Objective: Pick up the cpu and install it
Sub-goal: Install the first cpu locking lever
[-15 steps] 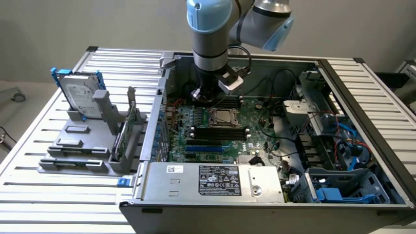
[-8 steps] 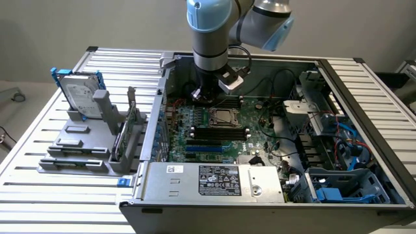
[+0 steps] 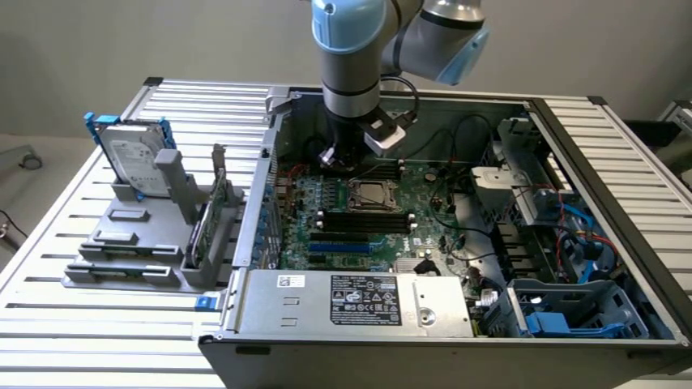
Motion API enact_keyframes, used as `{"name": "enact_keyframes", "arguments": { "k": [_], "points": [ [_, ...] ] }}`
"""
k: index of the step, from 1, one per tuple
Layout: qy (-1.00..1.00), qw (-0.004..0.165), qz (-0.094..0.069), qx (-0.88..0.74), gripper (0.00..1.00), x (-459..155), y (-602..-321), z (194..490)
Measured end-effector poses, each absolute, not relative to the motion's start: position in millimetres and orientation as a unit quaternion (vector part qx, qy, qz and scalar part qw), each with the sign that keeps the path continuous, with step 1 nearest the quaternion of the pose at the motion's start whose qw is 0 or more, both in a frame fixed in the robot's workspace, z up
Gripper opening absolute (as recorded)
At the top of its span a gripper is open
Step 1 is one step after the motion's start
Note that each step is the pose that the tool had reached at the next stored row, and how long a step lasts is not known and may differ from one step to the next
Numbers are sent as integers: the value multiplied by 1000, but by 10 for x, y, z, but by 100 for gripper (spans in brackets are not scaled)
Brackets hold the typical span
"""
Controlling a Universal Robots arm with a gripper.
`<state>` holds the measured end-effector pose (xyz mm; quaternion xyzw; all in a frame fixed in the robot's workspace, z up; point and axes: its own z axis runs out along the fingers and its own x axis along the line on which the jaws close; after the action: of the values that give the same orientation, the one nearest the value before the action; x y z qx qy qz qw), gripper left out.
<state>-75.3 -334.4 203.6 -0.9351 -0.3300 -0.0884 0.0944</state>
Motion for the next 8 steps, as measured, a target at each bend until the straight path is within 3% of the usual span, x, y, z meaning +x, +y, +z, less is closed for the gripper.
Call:
{"name": "enact_keyframes", "arguments": {
  "k": [8],
  "points": [
    [-330, 93, -89, -935, 11, -724, -3343, 2027]
  ]
}}
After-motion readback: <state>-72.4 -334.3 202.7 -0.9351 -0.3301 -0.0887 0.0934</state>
